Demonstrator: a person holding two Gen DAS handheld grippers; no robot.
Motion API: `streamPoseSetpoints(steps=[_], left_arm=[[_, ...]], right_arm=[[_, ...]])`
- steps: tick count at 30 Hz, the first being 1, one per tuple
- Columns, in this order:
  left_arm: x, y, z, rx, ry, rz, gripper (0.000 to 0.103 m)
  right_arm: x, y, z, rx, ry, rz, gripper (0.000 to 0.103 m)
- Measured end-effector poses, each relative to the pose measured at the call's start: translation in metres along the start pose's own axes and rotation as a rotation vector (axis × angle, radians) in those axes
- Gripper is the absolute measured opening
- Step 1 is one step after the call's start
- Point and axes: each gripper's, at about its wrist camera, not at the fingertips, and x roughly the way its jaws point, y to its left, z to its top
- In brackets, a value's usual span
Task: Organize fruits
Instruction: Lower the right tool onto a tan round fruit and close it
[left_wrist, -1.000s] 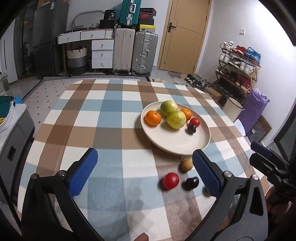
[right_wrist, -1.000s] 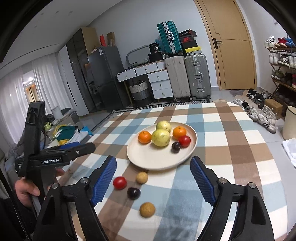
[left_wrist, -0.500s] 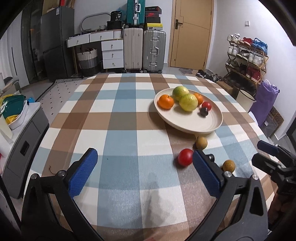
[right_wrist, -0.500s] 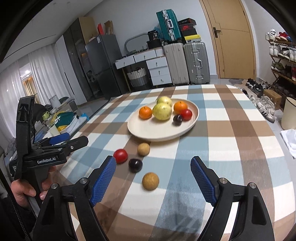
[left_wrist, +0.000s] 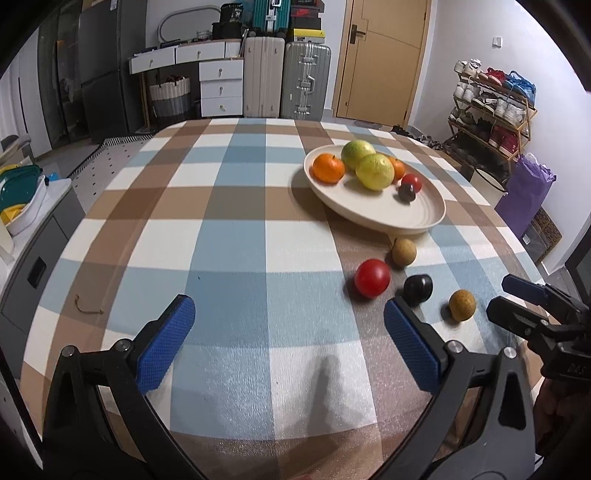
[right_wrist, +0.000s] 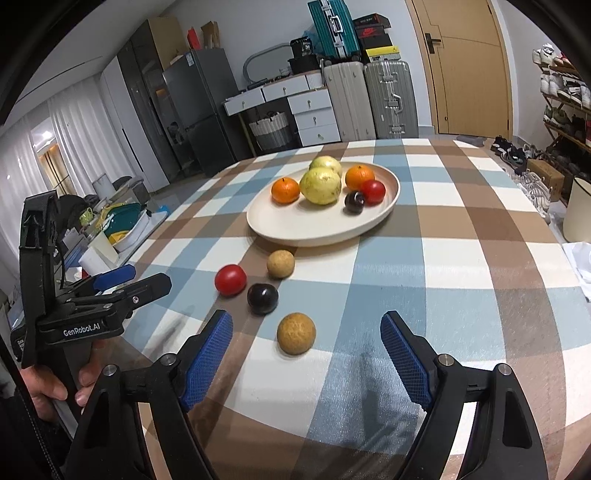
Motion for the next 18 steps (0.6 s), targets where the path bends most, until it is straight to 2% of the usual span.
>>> streamPoseSetpoints(steps=[10, 14, 18], left_arm=[[0.007, 0.003, -0.009, -0.022, 0.024, -0.018, 0.102], [0.007, 0.005, -0.009, -0.032, 0.024, -0.024, 0.102], [0.008, 0.007, -0.009, -0.041, 0.028, -0.027, 0.102]], right_arm=[[0.008, 0.002, -0.004, 0.006, 0.041, 0.013, 0.085], [0.012, 0.002, -0.003, 0.017, 0.052, 0.034, 0.082], [0.017, 0.004, -0.003, 0.021, 0.072, 0.044, 0.076]])
